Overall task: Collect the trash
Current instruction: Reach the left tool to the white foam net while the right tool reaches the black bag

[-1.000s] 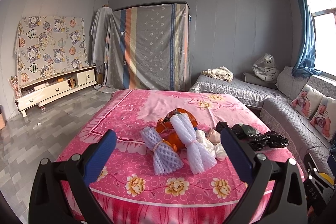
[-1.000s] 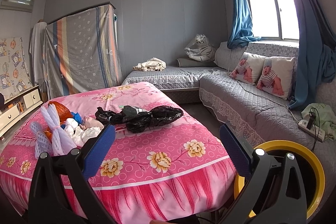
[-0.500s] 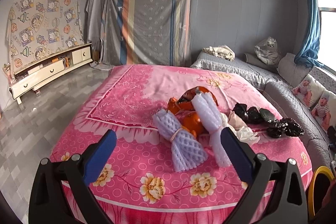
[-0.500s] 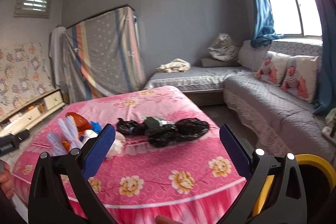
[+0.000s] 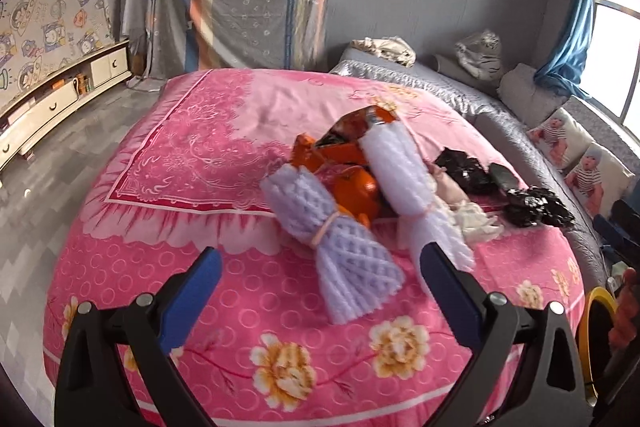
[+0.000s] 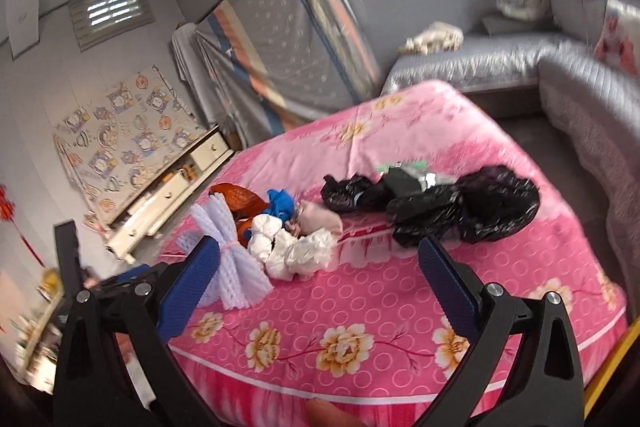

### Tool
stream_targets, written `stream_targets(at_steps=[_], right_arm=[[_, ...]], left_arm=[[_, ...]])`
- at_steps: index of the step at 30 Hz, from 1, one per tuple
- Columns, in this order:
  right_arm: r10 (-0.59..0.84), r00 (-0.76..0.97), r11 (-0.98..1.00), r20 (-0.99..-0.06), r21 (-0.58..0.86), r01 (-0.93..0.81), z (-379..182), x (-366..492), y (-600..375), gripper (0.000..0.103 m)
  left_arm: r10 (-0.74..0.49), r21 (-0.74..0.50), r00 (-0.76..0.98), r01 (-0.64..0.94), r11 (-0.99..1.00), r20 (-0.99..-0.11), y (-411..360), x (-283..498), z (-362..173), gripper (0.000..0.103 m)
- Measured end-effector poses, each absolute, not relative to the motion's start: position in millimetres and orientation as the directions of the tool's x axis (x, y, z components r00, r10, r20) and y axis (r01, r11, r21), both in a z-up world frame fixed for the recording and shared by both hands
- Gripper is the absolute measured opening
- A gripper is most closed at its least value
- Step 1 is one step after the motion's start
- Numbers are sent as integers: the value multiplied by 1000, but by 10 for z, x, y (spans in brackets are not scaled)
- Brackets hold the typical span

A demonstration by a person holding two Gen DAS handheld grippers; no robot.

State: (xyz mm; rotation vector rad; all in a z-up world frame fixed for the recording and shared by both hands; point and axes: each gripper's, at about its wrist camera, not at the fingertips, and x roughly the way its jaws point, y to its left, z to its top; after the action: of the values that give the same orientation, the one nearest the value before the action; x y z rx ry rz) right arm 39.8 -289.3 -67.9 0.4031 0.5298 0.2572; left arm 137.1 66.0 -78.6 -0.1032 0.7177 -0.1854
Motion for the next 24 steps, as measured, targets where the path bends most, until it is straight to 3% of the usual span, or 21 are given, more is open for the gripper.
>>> stream_targets(at_steps=[7, 13, 24], right_arm=[[156, 832, 956, -533, 292, 8, -571, 744, -3317, 95], [2, 791, 999, -611, -40, -34, -781, 1018, -3290, 95], [43, 744, 987, -667, -88, -136, -1138, 1487, -3423, 95]], left_arm=[[-166, -147, 707, 88, 985, -688, 802, 1583, -800, 96], [-163, -127, 690, 103, 986, -705, 776, 1690, -842, 96], [-187, -177, 638, 80, 981, -747, 758, 1932, -1072, 96]])
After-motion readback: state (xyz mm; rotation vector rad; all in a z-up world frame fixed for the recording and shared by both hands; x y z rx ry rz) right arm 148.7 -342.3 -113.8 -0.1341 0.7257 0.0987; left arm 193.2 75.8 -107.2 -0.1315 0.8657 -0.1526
